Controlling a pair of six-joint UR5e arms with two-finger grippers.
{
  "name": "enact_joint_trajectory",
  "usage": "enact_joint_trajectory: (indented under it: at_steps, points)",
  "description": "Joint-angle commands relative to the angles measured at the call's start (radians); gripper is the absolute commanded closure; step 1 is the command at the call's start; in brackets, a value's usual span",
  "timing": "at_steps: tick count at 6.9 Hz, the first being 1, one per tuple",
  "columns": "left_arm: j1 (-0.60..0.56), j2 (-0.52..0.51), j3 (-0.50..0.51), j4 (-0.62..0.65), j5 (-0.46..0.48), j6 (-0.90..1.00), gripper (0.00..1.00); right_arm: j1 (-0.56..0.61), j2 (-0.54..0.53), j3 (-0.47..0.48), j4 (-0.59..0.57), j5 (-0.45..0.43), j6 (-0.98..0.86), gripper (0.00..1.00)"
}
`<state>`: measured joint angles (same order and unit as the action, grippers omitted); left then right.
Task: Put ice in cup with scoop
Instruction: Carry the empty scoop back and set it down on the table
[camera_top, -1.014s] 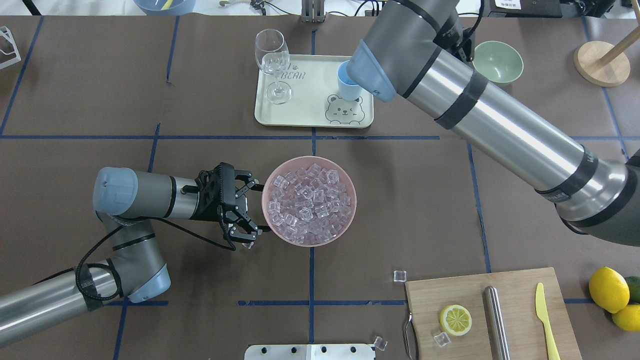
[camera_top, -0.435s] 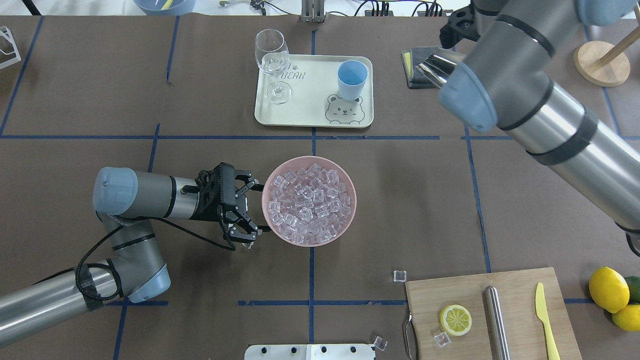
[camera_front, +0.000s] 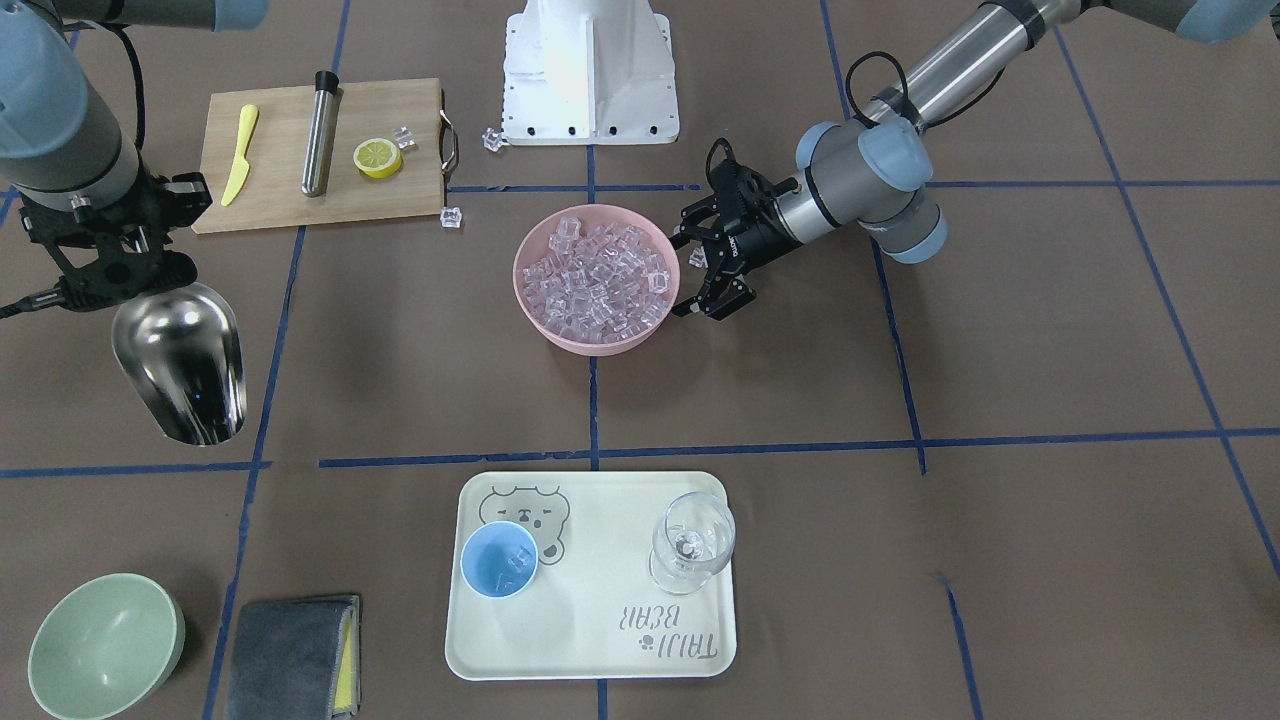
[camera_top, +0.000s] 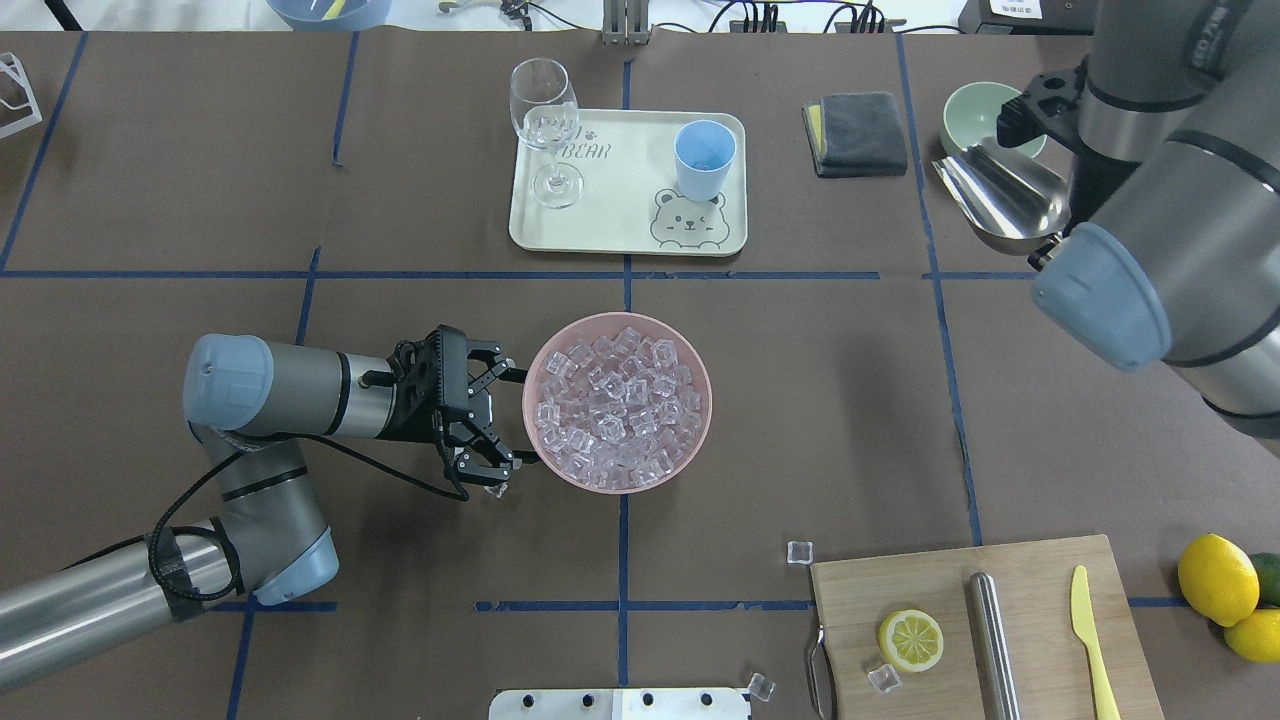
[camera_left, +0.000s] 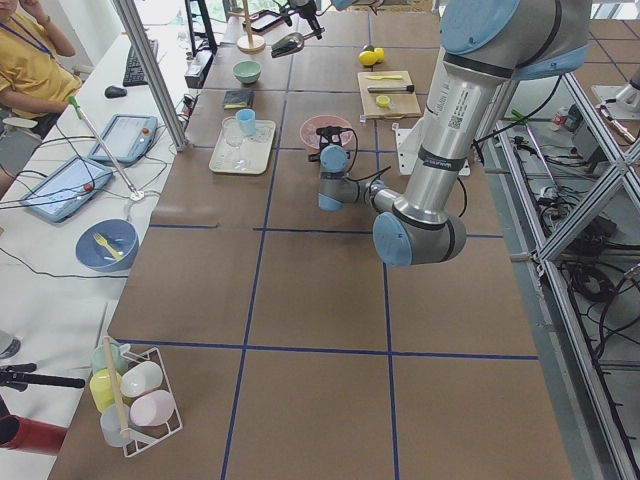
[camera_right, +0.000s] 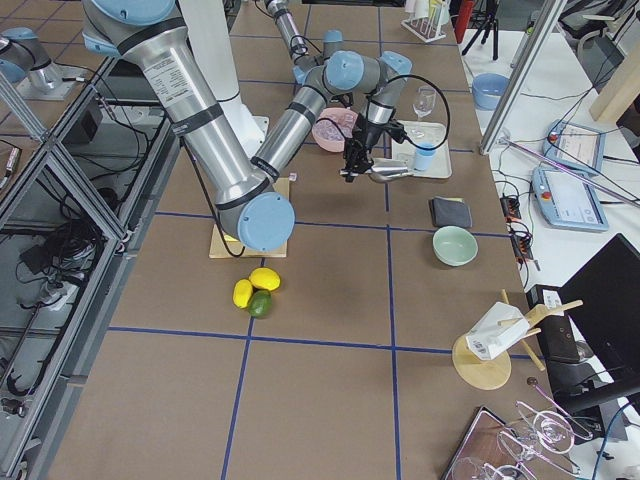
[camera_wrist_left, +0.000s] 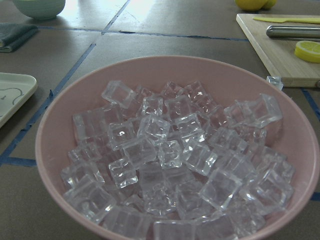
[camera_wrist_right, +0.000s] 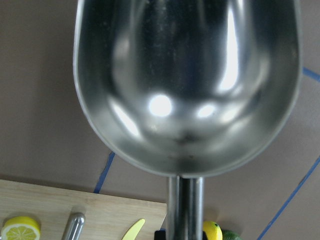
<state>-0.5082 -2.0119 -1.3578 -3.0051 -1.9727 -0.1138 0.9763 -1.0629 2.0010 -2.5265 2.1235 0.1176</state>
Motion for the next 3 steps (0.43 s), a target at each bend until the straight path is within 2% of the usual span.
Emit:
enact_joint_trajectory:
  at_steps: [1, 2, 3]
  points:
    - [-0.013, 0.005, -0.001, 0.0, -0.002, 0.005, 0.01, 0.001, -0.09, 0.071, 0.011, 0.067, 0.107, 1.0]
    - [-0.013, 0.005, -0.001, 0.0, -0.002, 0.003, 0.01, -0.002, -0.15, 0.106, 0.062, 0.088, 0.181, 1.0]
    - [-0.012, 0.005, -0.001, 0.0, -0.002, 0.002, 0.01, -0.01, -0.245, 0.126, 0.209, 0.114, 0.282, 1.0]
